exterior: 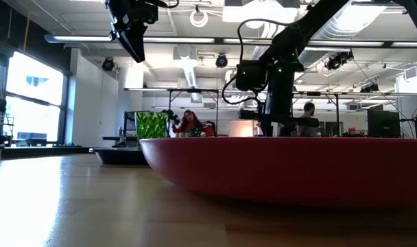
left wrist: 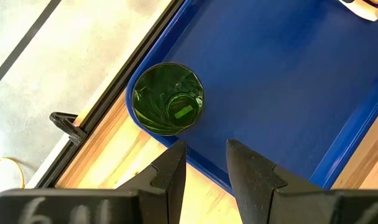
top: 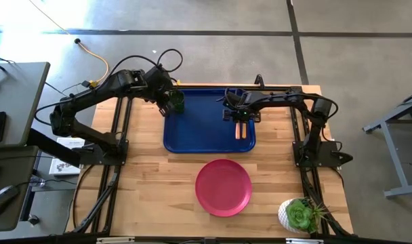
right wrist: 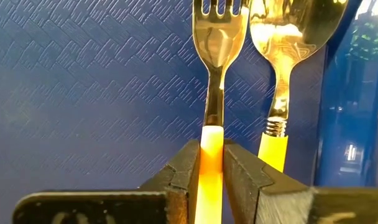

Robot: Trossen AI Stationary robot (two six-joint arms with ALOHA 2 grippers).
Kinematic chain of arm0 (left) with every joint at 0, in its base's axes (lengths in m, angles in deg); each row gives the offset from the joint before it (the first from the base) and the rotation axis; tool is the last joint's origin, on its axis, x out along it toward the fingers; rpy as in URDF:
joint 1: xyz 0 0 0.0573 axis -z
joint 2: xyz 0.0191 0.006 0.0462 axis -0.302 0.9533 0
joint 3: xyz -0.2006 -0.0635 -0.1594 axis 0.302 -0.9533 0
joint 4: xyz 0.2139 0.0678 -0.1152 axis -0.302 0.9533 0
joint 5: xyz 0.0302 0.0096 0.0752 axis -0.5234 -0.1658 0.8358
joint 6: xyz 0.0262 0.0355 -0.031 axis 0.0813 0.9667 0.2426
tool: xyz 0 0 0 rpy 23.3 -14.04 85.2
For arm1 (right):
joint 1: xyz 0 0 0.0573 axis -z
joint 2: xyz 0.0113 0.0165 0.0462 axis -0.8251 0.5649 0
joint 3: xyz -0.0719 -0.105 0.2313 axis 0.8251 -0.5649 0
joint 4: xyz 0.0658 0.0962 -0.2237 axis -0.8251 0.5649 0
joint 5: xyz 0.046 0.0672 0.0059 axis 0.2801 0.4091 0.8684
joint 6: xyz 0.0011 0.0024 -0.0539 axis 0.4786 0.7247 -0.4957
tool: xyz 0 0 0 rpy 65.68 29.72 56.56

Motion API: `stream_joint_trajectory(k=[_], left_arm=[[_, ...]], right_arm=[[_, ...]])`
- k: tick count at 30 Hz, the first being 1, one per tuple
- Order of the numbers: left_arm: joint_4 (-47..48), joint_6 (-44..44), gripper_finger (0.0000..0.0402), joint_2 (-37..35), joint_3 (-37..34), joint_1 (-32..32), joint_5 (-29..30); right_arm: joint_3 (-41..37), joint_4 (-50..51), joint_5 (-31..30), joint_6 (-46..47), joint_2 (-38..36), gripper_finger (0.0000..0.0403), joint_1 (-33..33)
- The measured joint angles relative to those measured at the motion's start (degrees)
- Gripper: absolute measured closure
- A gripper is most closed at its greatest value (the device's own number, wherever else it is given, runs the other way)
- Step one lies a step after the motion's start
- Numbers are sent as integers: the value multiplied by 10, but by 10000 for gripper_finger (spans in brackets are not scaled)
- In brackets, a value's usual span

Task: Pick and place plate/cup/fork/spoon on tray
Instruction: Put the brown fork on the blue tray on the left of the brown spoon

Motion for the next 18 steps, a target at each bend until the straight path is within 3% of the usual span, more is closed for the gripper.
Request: stream_joint_trajectory(k=[18], left_arm=[[0, 2, 298, 0, 0, 0, 0]], right_arm=[[0, -1, -1, 0, 0, 345, 0]])
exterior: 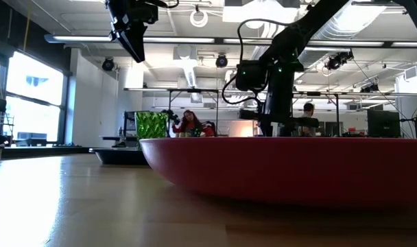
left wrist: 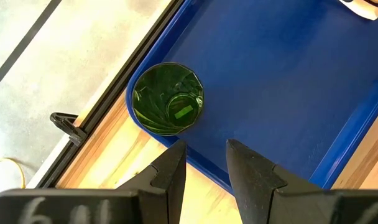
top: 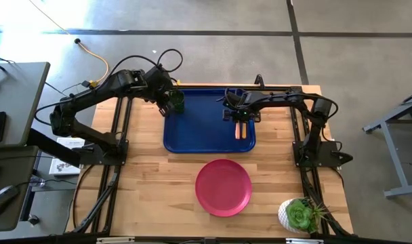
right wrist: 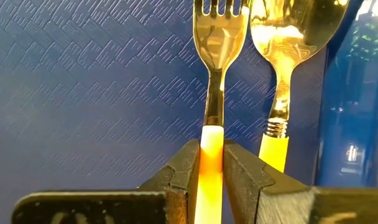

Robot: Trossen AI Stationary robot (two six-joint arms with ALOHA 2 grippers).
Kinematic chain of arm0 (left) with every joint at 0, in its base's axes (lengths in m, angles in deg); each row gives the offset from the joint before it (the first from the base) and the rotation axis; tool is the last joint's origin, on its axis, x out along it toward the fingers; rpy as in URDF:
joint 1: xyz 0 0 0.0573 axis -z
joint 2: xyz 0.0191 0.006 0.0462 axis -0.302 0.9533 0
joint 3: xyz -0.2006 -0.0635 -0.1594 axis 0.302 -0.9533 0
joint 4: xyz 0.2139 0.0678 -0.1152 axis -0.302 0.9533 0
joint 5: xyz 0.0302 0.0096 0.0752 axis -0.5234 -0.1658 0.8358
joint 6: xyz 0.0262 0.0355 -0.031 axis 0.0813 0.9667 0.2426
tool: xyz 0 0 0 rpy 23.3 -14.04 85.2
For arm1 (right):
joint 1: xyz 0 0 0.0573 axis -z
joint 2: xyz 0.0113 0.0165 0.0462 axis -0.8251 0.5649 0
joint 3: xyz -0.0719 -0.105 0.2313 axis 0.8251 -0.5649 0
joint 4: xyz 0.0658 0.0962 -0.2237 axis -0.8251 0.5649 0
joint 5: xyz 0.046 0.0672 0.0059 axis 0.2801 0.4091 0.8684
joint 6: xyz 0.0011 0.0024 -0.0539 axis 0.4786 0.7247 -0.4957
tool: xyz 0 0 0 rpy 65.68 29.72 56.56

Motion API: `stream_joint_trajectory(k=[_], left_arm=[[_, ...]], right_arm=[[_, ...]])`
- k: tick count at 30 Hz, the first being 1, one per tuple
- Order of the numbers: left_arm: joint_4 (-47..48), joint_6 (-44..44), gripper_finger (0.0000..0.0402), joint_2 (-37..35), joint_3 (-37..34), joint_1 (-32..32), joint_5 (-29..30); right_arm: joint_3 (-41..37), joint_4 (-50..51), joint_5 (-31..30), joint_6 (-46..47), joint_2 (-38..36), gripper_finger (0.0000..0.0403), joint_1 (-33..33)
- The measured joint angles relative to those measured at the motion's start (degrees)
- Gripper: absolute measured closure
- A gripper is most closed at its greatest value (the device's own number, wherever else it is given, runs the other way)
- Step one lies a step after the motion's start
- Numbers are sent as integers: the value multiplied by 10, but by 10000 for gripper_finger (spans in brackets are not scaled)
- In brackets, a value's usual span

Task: Pick and place plate/cup/fork/spoon on tray
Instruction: Put the brown fork on the blue tray on the left of the brown spoon, then put the red plate on the blue tray on the left of the brown fork

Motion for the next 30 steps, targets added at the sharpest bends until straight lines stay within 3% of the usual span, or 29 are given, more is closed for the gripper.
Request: stream_joint_trajectory(k=[13, 23, 30], left_arm=[[0, 6, 298, 0, 0, 0, 0], [0, 9, 298, 0, 0, 0, 0], [0, 9, 298, 0, 0, 0, 0]], right_arm=[[0, 0, 1, -10, 0, 344, 0], [0, -3, -2, 0, 0, 287, 0], [0, -2, 1, 0, 0, 277, 0]])
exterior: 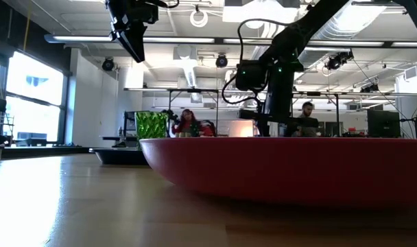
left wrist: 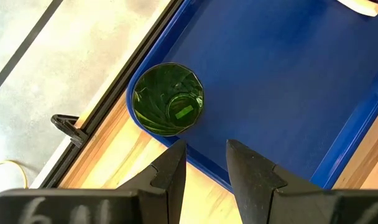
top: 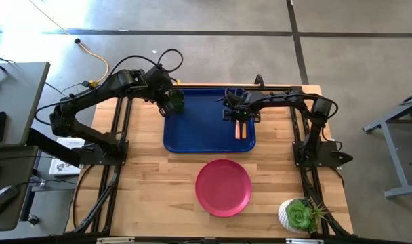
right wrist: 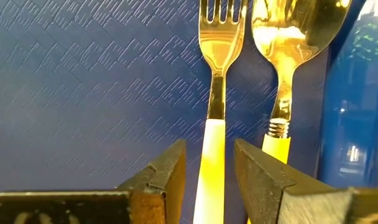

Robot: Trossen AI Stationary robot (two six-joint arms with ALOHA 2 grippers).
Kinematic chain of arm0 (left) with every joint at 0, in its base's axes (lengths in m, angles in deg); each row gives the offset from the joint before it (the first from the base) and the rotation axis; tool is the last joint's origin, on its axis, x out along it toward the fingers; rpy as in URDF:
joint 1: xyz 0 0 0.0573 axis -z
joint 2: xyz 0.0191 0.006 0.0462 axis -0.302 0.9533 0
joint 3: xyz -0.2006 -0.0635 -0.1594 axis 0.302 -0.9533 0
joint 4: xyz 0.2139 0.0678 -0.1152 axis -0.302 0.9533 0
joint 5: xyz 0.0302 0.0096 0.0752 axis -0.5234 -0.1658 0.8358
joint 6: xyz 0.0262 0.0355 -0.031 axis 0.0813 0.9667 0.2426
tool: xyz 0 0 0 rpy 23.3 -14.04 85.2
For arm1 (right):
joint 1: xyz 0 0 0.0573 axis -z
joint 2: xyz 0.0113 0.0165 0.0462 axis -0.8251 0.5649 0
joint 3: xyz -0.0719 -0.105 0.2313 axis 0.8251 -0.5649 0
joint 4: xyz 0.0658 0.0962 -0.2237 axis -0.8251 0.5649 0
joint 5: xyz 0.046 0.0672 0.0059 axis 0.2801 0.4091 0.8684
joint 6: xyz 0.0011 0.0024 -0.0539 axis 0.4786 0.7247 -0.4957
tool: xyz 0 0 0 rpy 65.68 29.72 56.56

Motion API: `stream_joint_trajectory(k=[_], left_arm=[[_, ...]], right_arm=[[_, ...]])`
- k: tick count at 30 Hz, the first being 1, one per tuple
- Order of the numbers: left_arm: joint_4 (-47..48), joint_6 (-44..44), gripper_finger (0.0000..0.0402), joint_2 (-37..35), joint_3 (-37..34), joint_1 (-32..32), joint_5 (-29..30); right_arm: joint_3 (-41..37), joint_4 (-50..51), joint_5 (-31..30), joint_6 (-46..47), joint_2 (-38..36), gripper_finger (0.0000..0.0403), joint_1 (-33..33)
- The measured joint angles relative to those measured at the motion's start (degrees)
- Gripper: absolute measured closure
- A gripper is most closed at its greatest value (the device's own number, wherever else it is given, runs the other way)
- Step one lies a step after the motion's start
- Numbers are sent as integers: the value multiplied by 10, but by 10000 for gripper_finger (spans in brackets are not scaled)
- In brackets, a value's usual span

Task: Pick and place plate/cup/fork/spoon on tray
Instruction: Put the red plate on the blue tray on the left of the brown fork

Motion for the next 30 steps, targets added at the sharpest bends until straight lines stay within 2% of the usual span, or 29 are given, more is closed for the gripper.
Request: stream_joint_trajectory(k=[5, 13, 17, 20, 24, 30], left_arm=[[0, 0, 298, 0, 0, 0, 0], [0, 0, 298, 0, 0, 0, 0], [4, 0, 298, 0, 0, 1, -6], [20, -6, 298, 0, 0, 2, -42], [44, -13, 298, 0, 0, 16, -98], [46, -27, 298, 0, 0, 70, -107]], right_arm=[[0, 1, 19, 2, -10, 276, 0], [0, 4, 13, 0, -68, 276, -1], [0, 1, 56, 0, -100, 277, -19], [0, -3, 93, 0, -121, 277, -52], [0, -3, 105, 5, -148, 277, -120], [0, -1, 89, 17, -164, 277, -222]])
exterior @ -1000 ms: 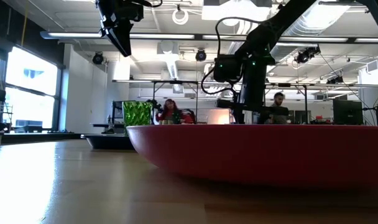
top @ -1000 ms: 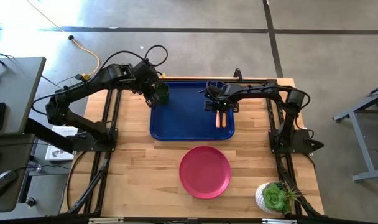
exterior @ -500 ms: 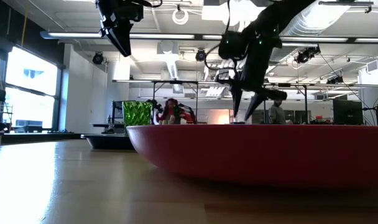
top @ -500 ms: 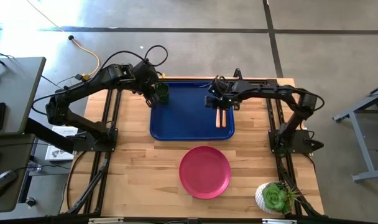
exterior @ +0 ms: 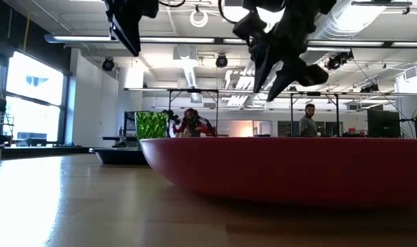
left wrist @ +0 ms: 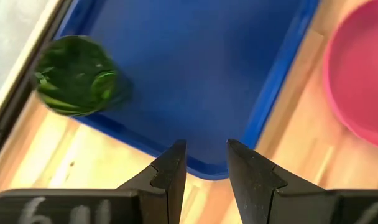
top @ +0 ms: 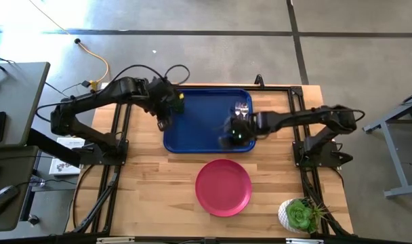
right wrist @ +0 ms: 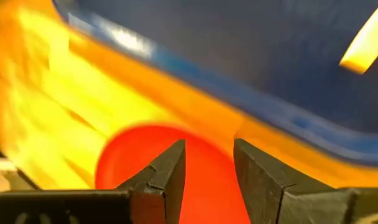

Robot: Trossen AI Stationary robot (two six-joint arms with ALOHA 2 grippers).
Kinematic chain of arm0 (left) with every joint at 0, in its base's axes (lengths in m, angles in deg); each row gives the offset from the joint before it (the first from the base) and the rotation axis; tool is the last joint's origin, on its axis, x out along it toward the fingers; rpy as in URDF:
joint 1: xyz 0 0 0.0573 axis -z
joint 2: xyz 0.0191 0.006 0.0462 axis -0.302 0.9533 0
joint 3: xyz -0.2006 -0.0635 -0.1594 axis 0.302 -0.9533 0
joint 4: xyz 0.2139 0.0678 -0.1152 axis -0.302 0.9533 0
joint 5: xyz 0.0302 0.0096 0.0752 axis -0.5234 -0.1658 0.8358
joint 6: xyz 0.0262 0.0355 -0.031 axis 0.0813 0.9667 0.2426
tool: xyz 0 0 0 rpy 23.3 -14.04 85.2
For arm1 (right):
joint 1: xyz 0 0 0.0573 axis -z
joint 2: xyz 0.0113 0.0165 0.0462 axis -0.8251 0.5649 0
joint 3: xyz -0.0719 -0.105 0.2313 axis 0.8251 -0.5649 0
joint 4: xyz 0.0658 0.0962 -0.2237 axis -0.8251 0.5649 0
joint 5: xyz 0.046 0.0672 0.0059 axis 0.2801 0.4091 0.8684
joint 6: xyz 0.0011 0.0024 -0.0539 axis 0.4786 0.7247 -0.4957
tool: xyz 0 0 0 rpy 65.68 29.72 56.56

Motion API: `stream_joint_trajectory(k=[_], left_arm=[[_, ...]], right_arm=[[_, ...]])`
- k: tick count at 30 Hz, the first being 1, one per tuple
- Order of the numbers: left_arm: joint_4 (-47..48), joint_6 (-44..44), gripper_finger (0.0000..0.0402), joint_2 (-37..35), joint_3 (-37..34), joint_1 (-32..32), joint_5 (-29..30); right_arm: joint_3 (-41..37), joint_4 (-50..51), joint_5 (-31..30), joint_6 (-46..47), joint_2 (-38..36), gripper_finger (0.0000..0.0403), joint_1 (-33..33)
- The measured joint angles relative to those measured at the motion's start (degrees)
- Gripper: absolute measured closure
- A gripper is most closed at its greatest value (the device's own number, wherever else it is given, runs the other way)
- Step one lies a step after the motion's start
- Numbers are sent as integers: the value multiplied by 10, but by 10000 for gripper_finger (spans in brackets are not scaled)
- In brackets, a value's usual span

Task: Pick and place plate/cup/fork/spoon on tray
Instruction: Put the red plate on the blue tray on the left of the brown fork

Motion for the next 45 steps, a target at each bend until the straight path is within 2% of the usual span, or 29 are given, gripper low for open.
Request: stream_joint_trajectory(k=[8, 14, 18, 22, 27, 35, 45], left_arm=[[-3, -59, 298, 0, 0, 83, 1], [-6, -133, 298, 0, 0, 140, 2], [-14, -201, 298, 0, 0, 175, 5], [-15, -277, 298, 6, 0, 216, 45], [-33, -360, 298, 31, 0, 255, 83], [-122, -412, 298, 108, 0, 283, 102], [-146, -454, 298, 172, 0, 313, 101]], right_arm=[[0, 54, -37, -7, 0, 277, -91], [0, 89, -51, -79, 0, 277, -117], [-9, 89, -47, -155, 0, 277, -119], [-30, 92, -29, -198, 1, 277, -114], [-36, 89, -44, -243, 1, 277, -114], [-36, 88, -45, -286, 1, 277, -103], [-36, 116, -81, -287, -50, 277, -86]])
